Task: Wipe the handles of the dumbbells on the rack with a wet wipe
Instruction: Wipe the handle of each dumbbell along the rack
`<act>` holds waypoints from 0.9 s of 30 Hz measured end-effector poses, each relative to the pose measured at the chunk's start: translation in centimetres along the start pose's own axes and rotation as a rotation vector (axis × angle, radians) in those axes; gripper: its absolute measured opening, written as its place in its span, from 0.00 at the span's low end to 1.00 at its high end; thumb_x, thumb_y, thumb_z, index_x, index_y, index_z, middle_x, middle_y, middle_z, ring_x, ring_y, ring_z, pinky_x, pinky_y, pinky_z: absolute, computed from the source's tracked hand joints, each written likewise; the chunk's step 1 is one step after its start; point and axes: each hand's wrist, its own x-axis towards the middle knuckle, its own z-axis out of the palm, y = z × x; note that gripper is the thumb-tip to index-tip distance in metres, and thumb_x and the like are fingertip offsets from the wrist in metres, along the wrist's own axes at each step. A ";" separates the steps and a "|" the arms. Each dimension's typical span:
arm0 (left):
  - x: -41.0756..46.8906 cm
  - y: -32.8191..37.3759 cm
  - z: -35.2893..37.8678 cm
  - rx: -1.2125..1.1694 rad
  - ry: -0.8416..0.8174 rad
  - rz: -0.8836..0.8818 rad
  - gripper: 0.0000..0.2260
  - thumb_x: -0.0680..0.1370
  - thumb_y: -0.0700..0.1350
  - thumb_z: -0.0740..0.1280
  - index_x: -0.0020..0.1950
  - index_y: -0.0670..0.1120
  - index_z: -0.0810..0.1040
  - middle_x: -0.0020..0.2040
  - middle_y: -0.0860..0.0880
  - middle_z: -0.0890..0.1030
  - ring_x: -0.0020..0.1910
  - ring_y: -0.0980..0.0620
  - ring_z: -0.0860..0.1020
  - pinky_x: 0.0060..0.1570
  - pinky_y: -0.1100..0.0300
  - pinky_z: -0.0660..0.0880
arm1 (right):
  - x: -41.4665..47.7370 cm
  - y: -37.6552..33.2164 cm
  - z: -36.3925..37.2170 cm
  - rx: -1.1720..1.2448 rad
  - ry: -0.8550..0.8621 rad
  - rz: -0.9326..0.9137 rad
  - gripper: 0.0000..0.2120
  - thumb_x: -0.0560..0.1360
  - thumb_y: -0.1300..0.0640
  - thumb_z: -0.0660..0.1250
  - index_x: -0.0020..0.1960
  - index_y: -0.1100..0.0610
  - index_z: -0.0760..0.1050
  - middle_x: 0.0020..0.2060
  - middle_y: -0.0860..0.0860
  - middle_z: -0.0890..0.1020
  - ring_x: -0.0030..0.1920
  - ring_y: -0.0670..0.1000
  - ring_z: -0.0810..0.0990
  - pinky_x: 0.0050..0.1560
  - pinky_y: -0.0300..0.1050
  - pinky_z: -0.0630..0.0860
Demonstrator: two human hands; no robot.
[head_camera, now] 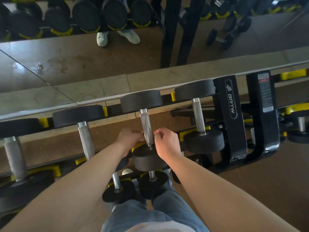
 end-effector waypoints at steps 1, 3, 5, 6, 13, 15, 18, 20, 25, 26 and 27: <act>0.3 0.6 -0.2 -0.099 0.066 0.001 0.06 0.76 0.42 0.74 0.52 0.51 0.84 0.50 0.48 0.85 0.54 0.46 0.83 0.61 0.48 0.79 | 0.0 0.0 0.0 -0.001 -0.001 0.001 0.09 0.84 0.55 0.61 0.56 0.52 0.81 0.47 0.45 0.82 0.44 0.42 0.80 0.42 0.33 0.74; 0.7 1.7 -0.6 -0.158 0.155 0.040 0.06 0.78 0.43 0.73 0.54 0.49 0.85 0.48 0.49 0.87 0.55 0.43 0.84 0.66 0.43 0.77 | -0.1 0.0 -0.1 0.004 0.003 0.003 0.09 0.84 0.55 0.61 0.56 0.52 0.81 0.46 0.44 0.81 0.43 0.42 0.80 0.42 0.33 0.74; 0.5 2.1 -0.7 -0.106 0.169 0.063 0.09 0.78 0.43 0.73 0.58 0.46 0.85 0.45 0.50 0.87 0.47 0.50 0.84 0.66 0.47 0.77 | -0.1 0.0 -0.1 0.011 0.007 0.001 0.09 0.84 0.56 0.61 0.55 0.52 0.81 0.43 0.43 0.80 0.42 0.42 0.80 0.40 0.33 0.74; 0.3 2.0 -0.6 -0.064 0.163 0.065 0.10 0.77 0.43 0.73 0.58 0.45 0.85 0.45 0.50 0.87 0.46 0.53 0.83 0.64 0.51 0.77 | -0.2 0.0 -0.2 0.014 0.005 -0.001 0.10 0.84 0.56 0.61 0.55 0.52 0.81 0.43 0.43 0.80 0.42 0.42 0.81 0.41 0.34 0.76; -1.3 -0.6 0.7 0.332 -0.002 -0.004 0.05 0.80 0.46 0.72 0.45 0.48 0.81 0.45 0.46 0.84 0.43 0.52 0.82 0.43 0.58 0.77 | -0.1 -0.1 0.1 0.014 0.016 0.013 0.09 0.84 0.55 0.61 0.55 0.51 0.81 0.44 0.44 0.81 0.42 0.42 0.81 0.42 0.35 0.77; -1.2 -0.2 0.2 0.136 0.034 -0.023 0.03 0.79 0.45 0.72 0.46 0.47 0.81 0.45 0.47 0.84 0.40 0.53 0.79 0.45 0.56 0.78 | -0.1 -0.1 0.0 0.013 0.007 0.007 0.09 0.84 0.55 0.61 0.55 0.51 0.81 0.43 0.44 0.81 0.41 0.42 0.81 0.40 0.34 0.76; -0.7 1.0 -0.7 -0.147 0.079 0.040 0.07 0.77 0.47 0.74 0.51 0.44 0.84 0.42 0.49 0.86 0.39 0.55 0.81 0.58 0.48 0.78 | -0.1 -0.1 -0.1 0.013 -0.002 0.006 0.08 0.84 0.55 0.61 0.54 0.51 0.80 0.41 0.42 0.80 0.40 0.42 0.81 0.38 0.34 0.74; -0.8 1.4 -0.9 -0.213 0.046 0.047 0.12 0.78 0.51 0.73 0.56 0.45 0.84 0.47 0.50 0.87 0.46 0.55 0.85 0.62 0.48 0.74 | -0.1 -0.1 -0.1 0.014 -0.001 0.000 0.09 0.84 0.55 0.61 0.54 0.51 0.80 0.41 0.42 0.80 0.40 0.42 0.81 0.38 0.34 0.74; -0.7 0.2 -0.6 -0.407 -0.023 -0.057 0.11 0.79 0.49 0.72 0.60 0.48 0.83 0.53 0.50 0.87 0.54 0.52 0.85 0.68 0.48 0.73 | 0.0 0.1 -0.1 0.009 -0.001 -0.007 0.09 0.84 0.55 0.61 0.55 0.52 0.81 0.43 0.44 0.81 0.41 0.42 0.81 0.40 0.34 0.76; -0.6 -0.1 -0.5 -0.427 -0.022 -0.064 0.12 0.78 0.47 0.74 0.61 0.48 0.83 0.53 0.50 0.87 0.55 0.52 0.85 0.68 0.46 0.75 | 0.0 0.1 0.0 0.012 0.002 -0.007 0.09 0.84 0.55 0.61 0.55 0.52 0.81 0.44 0.44 0.81 0.41 0.43 0.81 0.40 0.35 0.76; -0.5 -0.2 -0.5 -0.447 -0.028 -0.078 0.13 0.77 0.47 0.75 0.61 0.48 0.83 0.53 0.50 0.87 0.55 0.52 0.85 0.68 0.45 0.76 | 0.0 0.2 0.0 0.014 0.003 -0.006 0.09 0.84 0.55 0.62 0.55 0.52 0.81 0.44 0.45 0.82 0.41 0.43 0.81 0.41 0.35 0.77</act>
